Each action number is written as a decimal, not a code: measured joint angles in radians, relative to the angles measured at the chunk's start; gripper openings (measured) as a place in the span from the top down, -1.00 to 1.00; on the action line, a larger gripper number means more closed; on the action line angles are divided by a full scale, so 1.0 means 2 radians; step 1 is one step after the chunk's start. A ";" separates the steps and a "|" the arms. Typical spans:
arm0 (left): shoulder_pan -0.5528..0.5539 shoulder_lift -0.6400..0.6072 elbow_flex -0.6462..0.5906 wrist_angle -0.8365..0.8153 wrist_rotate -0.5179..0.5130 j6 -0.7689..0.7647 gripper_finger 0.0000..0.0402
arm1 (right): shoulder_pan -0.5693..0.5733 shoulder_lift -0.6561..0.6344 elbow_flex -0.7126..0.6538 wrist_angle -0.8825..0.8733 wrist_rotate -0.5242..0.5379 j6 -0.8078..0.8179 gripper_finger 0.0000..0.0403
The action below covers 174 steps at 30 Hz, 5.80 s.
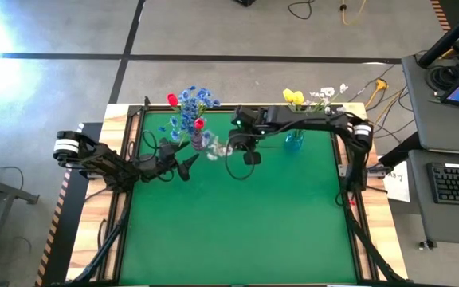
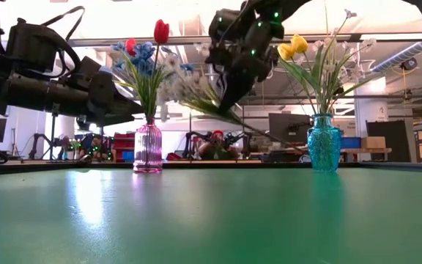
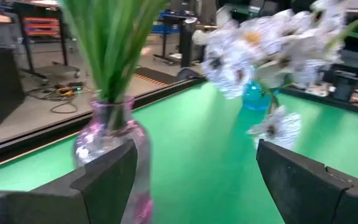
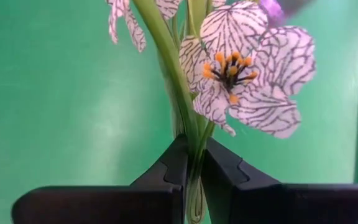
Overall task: Sort flowers into vase by color
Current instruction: Put the white flowers into the blue vase
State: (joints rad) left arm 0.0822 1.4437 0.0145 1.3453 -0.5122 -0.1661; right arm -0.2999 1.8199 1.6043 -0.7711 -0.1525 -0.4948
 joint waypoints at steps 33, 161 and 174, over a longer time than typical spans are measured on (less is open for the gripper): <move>-0.006 0.001 0.083 -0.105 0.175 0.030 -0.57 | 0.149 -0.236 -0.254 0.316 0.042 0.159 0.93; 0.041 0.321 0.515 -0.146 0.252 0.171 -0.57 | 0.157 -0.650 -0.555 0.324 0.547 0.311 -0.59; 0.010 0.274 0.514 -0.192 0.252 0.170 -0.57 | 0.157 -0.650 -0.483 0.134 0.467 0.456 -0.69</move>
State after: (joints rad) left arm 0.1017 1.9916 1.0417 0.9616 -0.0074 0.1741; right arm 0.0151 0.5199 0.6377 -0.5035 0.7818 0.4177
